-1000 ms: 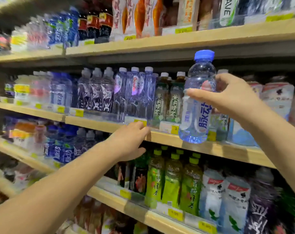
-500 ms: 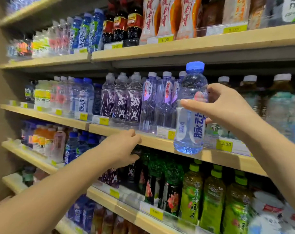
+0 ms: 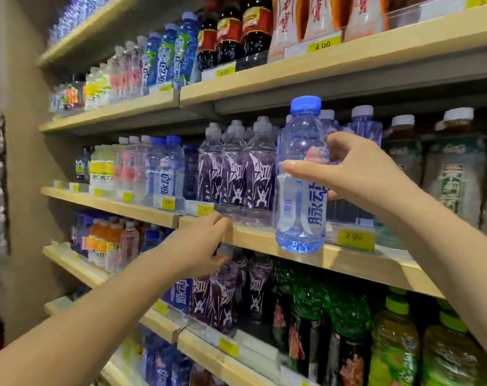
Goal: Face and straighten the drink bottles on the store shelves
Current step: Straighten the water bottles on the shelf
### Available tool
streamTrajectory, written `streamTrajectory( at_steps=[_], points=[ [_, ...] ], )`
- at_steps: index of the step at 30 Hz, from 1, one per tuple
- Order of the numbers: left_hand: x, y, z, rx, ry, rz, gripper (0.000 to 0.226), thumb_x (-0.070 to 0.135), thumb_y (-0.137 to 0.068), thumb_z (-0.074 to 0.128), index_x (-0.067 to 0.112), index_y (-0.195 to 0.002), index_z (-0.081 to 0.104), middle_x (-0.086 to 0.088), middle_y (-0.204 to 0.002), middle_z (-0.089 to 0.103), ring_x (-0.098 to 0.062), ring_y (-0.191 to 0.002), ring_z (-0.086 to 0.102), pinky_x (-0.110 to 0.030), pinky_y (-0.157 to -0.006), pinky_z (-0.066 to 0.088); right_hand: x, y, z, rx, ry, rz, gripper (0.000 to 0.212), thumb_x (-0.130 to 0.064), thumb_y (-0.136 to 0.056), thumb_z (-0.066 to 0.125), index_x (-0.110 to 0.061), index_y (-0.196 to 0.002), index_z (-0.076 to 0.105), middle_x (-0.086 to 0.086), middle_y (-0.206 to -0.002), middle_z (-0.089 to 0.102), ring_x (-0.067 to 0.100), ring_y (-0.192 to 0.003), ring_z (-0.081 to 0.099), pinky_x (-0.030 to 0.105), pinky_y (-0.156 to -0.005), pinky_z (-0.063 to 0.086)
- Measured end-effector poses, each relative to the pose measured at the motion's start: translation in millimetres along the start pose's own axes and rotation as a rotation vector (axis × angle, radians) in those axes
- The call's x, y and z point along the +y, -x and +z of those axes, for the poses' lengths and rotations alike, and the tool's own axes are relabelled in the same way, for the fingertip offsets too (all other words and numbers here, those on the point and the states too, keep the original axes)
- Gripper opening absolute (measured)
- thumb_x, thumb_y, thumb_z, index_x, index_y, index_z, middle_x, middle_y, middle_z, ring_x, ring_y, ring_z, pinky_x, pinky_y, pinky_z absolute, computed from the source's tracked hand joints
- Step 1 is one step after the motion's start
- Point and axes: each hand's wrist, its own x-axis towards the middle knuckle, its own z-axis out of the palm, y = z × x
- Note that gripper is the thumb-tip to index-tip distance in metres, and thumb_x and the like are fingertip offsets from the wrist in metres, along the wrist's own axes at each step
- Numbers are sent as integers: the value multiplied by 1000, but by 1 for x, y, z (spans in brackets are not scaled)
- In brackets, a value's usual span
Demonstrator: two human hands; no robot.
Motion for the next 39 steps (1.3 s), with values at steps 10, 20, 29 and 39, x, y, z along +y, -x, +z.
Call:
streamTrajectory(
  at_steps=[10, 20, 29, 39],
  points=[
    [-128, -8, 26, -17, 10, 67, 65, 42, -91, 63, 38, -145, 27, 7, -138, 34, -16, -107, 46, -30, -78, 48, -24, -35, 90, 66, 66, 68, 104, -79, -49, 83, -23, -134, 60, -6, -118, 70, 5, -95, 73, 32, -66, 65],
    [-219, -13, 53, 131, 150, 287, 63, 39, -92, 64, 48, -143, 29, 11, -130, 37, -12, -111, 48, -27, -85, 48, -43, -71, 186, 93, 114, 157, 82, -68, -58, 87, -24, -122, 60, -10, -109, 69, 3, -89, 72, 28, -60, 63],
    [-254, -28, 56, 155, 220, 279, 37, 38, -93, 63, 33, -128, 52, 13, -119, 46, -10, -105, 50, -30, -89, 48, -43, -117, 232, 72, 126, 136, 92, -76, -56, 85, -25, -129, 61, -7, -113, 71, 6, -93, 71, 27, -69, 58],
    [-277, -33, 62, 178, 274, 233, 35, 41, -86, 72, 36, -119, 60, 20, -109, 48, -4, -97, 51, -25, -83, 47, -33, -144, 272, 60, 213, 145, 97, -84, -59, 74, -22, -132, 58, -3, -122, 66, 17, -108, 66, 36, -82, 56]
  ],
)
